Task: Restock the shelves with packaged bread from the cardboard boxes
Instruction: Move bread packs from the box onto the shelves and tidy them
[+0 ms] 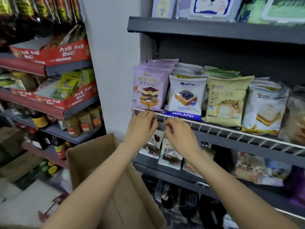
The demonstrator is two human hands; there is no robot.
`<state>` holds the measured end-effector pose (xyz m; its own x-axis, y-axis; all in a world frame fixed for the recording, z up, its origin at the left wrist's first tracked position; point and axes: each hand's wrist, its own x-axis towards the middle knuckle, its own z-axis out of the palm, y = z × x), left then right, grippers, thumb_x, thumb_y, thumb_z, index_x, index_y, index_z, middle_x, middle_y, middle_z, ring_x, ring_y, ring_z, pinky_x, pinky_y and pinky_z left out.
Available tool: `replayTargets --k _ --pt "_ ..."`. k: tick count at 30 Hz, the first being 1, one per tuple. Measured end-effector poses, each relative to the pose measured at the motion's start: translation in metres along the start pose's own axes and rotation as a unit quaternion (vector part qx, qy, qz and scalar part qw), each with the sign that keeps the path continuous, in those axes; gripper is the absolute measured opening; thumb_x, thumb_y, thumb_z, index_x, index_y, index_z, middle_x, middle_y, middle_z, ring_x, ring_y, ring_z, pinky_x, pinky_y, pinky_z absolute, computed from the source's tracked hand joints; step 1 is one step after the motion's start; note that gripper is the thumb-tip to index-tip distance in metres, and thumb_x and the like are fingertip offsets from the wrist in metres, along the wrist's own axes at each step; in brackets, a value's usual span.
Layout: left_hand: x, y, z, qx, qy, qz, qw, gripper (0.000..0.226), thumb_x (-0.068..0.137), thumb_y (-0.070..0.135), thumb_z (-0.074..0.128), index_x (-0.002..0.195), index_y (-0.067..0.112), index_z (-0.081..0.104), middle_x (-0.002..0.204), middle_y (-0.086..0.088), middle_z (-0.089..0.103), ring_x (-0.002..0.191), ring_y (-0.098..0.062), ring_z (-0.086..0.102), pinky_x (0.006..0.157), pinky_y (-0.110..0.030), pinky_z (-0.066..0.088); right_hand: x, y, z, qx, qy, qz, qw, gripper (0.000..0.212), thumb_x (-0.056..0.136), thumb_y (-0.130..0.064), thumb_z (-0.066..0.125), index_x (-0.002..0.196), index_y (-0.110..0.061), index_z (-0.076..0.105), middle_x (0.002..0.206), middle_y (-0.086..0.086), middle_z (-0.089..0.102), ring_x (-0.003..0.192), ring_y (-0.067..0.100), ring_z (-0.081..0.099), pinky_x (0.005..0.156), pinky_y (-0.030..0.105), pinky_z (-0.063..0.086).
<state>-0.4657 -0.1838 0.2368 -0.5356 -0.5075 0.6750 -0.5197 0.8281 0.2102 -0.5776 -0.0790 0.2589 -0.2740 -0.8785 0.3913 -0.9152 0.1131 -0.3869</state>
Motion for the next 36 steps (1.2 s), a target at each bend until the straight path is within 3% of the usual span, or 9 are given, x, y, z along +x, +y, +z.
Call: replayTargets --k 3,9,13,16,21,25,27,30,36 --pt "-0.044 0.013 0.018 -0.001 -0.051 -0.020 0.998 0.034 0.086 0.031 0.035 0.079 0.010 0.060 0.074 -0.005 0.061 0.069 -0.028 0.060 0.058 -0.034 0.042 -0.031 0.022 0.027 -0.027 -0.045 0.008 0.999 0.024 0.094 -0.018 0.043 0.110 -0.013 0.059 0.111 0.005 0.058 0.101 0.024 0.057 0.077 0.036 0.049" --pt "-0.095 0.006 0.076 0.024 -0.230 -0.161 0.959 0.028 0.094 0.026 0.049 0.117 0.011 0.050 0.116 -0.008 0.053 0.104 -0.030 0.054 0.077 -0.037 0.043 -0.058 0.075 0.101 -0.105 -0.137 0.040 0.984 0.047 0.090 -0.015 0.051 0.136 -0.011 0.042 0.136 0.011 0.042 0.126 0.027 0.041 0.098 0.039 0.045" --pt "-0.105 -0.013 0.136 0.059 -0.282 -0.198 0.937 0.047 0.089 0.019 0.057 0.130 0.007 0.036 0.130 -0.017 0.040 0.118 -0.034 0.043 0.089 -0.040 0.042 -0.057 0.117 0.157 -0.165 -0.097 0.054 0.980 0.089 0.082 -0.014 0.067 0.150 -0.020 0.010 0.152 0.016 0.014 0.143 0.030 0.013 0.112 0.036 0.030" --pt "-0.102 -0.029 0.182 0.056 -0.270 -0.231 0.933 0.084 0.086 0.020 0.066 0.148 0.013 0.010 0.148 -0.024 0.018 0.133 -0.039 0.031 0.103 -0.041 0.038 -0.049 0.147 0.195 -0.221 -0.064 0.045 0.972 0.103 0.081 -0.013 0.068 0.151 -0.025 -0.006 0.157 0.018 -0.001 0.147 0.031 0.000 0.118 0.035 0.015" --pt "-0.094 -0.053 0.236 0.038 -0.217 -0.263 0.939 0.110 0.087 0.014 0.066 0.144 0.036 -0.025 0.153 -0.030 -0.009 0.129 -0.044 0.041 0.093 -0.044 0.048 -0.034 0.177 0.236 -0.316 0.045 0.008 0.948 0.115 0.056 -0.008 0.084 0.150 -0.019 0.017 0.149 0.026 0.026 0.140 0.037 0.029 0.112 0.043 0.029" --pt "-0.086 -0.059 0.253 0.039 -0.192 -0.262 0.945 0.096 0.092 0.009 0.056 0.146 0.040 -0.016 0.152 -0.032 -0.009 0.123 -0.047 0.045 0.089 -0.045 0.050 -0.023 0.186 0.245 -0.334 0.088 0.000 0.938 0.099 0.063 0.004 0.075 0.148 -0.016 0.028 0.144 0.030 0.035 0.134 0.039 0.039 0.107 0.045 0.040" --pt "-0.081 -0.060 0.258 0.046 -0.188 -0.264 0.945 0.089 0.094 0.008 0.050 0.147 0.040 -0.014 0.152 -0.032 -0.008 0.125 -0.048 0.040 0.089 -0.045 0.048 -0.013 0.187 0.249 -0.338 0.102 0.008 0.936 0.072 0.076 0.007 0.051 0.144 -0.013 0.038 0.139 0.031 0.042 0.129 0.040 0.046 0.101 0.046 0.046" --pt "-0.073 -0.063 0.269 0.071 -0.180 -0.265 0.945 0.091 0.093 0.003 0.049 0.147 0.040 -0.013 0.152 -0.030 -0.002 0.121 -0.044 0.041 0.088 -0.043 0.048 0.003 0.188 0.254 -0.340 0.072 0.041 0.937 0.063 0.081 0.004 0.025 0.139 -0.011 0.046 0.132 0.030 0.051 0.120 0.040 0.054 0.093 0.045 0.051" --pt "-0.048 -0.071 0.289 0.126 -0.172 -0.264 0.940 0.093 0.090 0.000 0.051 0.148 0.038 -0.011 0.140 -0.026 0.021 0.113 -0.032 0.047 0.097 -0.034 0.041 0.027 0.188 0.268 -0.331 0.043 0.076 0.940 0.053 0.082 -0.003 0.031 0.124 -0.012 0.062 0.108 0.022 0.066 0.101 0.035 0.065 0.068 0.040 0.057"
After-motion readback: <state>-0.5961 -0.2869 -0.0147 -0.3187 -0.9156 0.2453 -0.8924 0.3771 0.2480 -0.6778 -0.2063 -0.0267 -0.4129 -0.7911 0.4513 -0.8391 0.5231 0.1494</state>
